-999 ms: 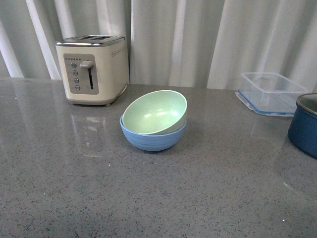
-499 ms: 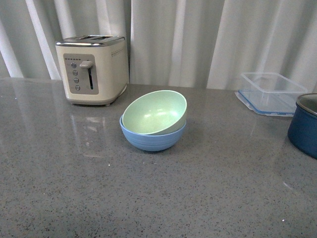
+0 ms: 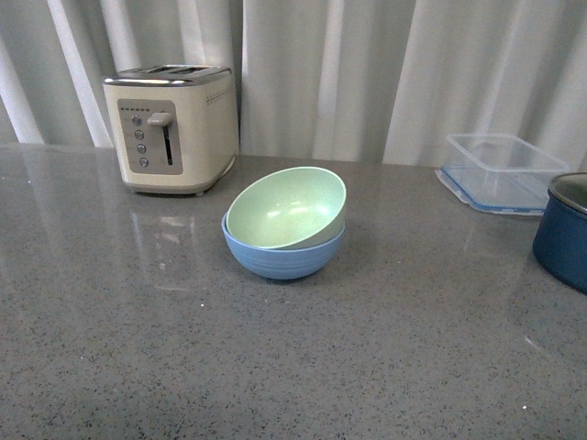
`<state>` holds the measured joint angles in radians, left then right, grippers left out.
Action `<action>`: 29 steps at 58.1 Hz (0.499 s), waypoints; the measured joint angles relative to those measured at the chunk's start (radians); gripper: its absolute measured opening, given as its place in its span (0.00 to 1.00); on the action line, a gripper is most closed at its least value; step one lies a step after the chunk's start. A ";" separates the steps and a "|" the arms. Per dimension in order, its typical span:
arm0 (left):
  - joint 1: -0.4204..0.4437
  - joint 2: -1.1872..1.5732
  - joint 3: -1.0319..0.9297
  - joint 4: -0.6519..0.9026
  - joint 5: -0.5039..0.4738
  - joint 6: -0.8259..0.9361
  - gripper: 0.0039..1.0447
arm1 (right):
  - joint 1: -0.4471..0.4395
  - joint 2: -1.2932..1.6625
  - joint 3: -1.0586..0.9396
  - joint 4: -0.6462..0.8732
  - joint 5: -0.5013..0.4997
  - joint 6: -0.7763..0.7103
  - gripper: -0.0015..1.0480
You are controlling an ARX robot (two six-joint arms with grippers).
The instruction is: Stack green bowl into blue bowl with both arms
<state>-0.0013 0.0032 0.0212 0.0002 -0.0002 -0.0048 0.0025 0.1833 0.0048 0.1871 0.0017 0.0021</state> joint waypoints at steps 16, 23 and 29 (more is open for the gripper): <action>0.000 0.000 0.000 0.000 0.000 0.000 0.94 | 0.000 -0.178 0.001 -0.185 -0.001 0.000 0.01; 0.000 0.000 0.000 0.000 0.000 0.000 0.94 | 0.000 -0.179 0.001 -0.186 -0.001 0.000 0.01; 0.000 0.000 0.000 0.000 0.000 0.000 0.94 | 0.000 -0.179 0.001 -0.187 -0.002 -0.001 0.13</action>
<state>-0.0013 0.0032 0.0212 0.0006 -0.0002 -0.0048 0.0025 0.0044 0.0055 0.0006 0.0002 0.0010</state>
